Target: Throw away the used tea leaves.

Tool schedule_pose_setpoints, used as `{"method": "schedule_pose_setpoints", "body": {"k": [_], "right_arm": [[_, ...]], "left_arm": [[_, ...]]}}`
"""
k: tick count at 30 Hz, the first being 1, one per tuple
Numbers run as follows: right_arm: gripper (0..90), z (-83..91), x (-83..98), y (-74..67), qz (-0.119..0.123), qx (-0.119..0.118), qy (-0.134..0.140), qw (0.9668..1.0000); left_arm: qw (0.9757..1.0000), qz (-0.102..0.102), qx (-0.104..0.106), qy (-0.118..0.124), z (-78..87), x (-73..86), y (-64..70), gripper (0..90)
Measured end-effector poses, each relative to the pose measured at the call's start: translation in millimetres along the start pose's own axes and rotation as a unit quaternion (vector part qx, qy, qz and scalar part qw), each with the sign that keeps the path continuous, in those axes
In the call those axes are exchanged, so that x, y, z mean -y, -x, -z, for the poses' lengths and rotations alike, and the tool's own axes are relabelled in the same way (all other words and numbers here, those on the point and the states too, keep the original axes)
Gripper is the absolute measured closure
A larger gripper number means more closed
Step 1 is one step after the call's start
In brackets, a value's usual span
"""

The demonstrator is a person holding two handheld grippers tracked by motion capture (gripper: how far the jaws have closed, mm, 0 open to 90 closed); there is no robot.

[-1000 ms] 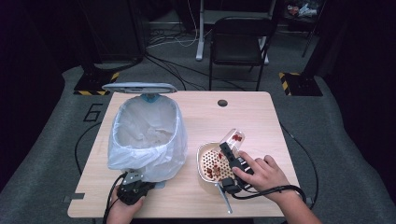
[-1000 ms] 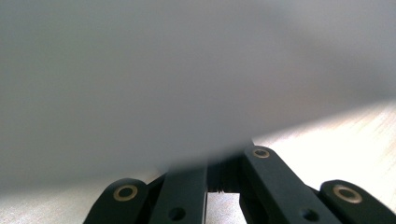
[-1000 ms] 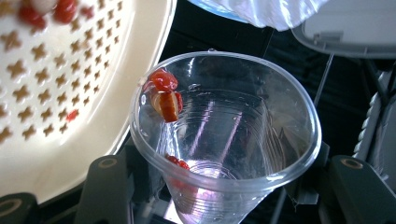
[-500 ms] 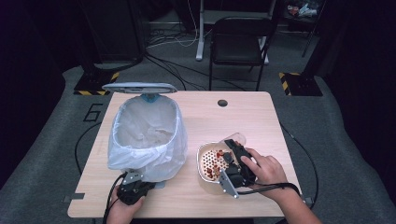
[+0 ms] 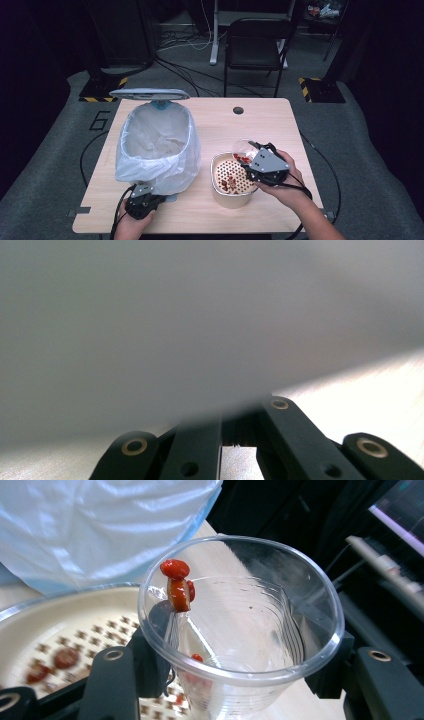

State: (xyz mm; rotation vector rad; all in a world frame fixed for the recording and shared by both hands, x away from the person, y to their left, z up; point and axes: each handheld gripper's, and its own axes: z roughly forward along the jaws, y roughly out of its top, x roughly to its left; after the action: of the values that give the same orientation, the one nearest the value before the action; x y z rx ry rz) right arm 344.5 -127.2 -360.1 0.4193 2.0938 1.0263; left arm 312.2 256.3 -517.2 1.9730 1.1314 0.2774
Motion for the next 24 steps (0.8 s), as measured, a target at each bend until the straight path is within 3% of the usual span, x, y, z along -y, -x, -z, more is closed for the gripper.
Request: {"method": "schedule_pose_setpoints", "body": {"k": [1,2,3,5,6,7,9,12,16,24], "right_arm": [[39.1,0.0,0.0,0.0,0.0,0.0,0.0,1.0],[39.1,0.1,0.4,2.0,-0.019,-0.012,0.004,0.9997],[38.9,-0.3,0.9,6.3,-0.06,-0.039,0.013,0.9974],[38.7,-0.7,1.5,12.1,-0.101,-0.064,0.021,0.9926],[38.7,-0.7,1.5,12.1,-0.101,-0.064,0.021,0.9926],[38.7,-1.7,2.1,16.1,-0.136,-0.084,0.024,0.9869],[38.7,-2.1,2.7,18.8,-0.148,-0.09,0.029,0.9846],[38.7,-1.9,2.9,19.8,-0.152,-0.089,0.029,0.9838],[38.7,-0.3,1.3,21.9,-0.173,-0.102,0.034,0.979],[38.8,2.4,-6.7,24.8,-0.2,-0.108,0.045,0.9727]], "left_arm": [[1.0,0.0,0.0,0.0,0.0,0.0,0.0,90.0],[1.0,0.0,0.0,0.0,0.0,0.0,0.0,90.0],[1.0,0.001,0.0,0.0,0.0,0.0,0.0,90.0],[1.0,0.0,0.0,0.0,0.0,0.0,0.0,90.0],[1.0,0.0,0.0,0.0,0.0,0.0,0.0,90.0],[1.0,0.0,0.0,0.0,0.0,0.0,0.0,90.0],[1.0,0.001,0.0,0.001,-0.1,0.0,0.0,90.0],[1.0,0.0,0.0,0.0,0.0,0.0,-0.1,90.0],[1.0,0.0,0.0,0.0,0.0,-0.1,-0.1,90.0],[1.0,0.0,0.0,0.0,0.0,-0.1,-0.1,90.0]]}}
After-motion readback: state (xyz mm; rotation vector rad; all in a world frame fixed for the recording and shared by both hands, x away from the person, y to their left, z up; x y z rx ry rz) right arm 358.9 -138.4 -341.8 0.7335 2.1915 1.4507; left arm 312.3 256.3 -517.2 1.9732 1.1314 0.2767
